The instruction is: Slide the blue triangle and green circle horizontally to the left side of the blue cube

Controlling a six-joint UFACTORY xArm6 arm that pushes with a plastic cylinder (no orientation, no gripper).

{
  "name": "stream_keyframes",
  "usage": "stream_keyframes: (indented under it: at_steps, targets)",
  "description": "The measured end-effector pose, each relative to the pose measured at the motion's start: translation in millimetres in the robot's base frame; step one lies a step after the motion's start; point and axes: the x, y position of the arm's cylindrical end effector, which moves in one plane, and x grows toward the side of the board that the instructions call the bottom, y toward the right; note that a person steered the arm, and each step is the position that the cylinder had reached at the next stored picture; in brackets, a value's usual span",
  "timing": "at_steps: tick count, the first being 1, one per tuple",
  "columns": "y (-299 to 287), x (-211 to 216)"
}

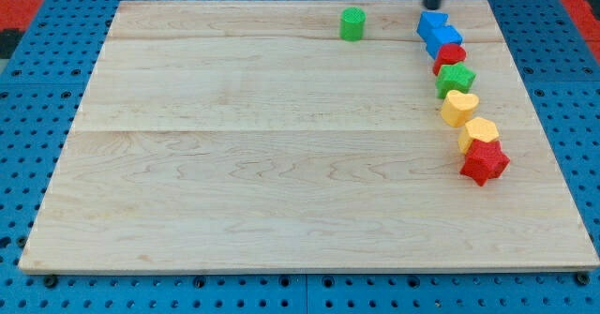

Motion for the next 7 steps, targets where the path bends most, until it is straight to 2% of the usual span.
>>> stream_keyframes:
  at_steps: [1,2,4,6,7]
  targets:
    - [29,35]
    - [-9,54]
    - [-110,56]
    - [-120,25]
    - [-151,35]
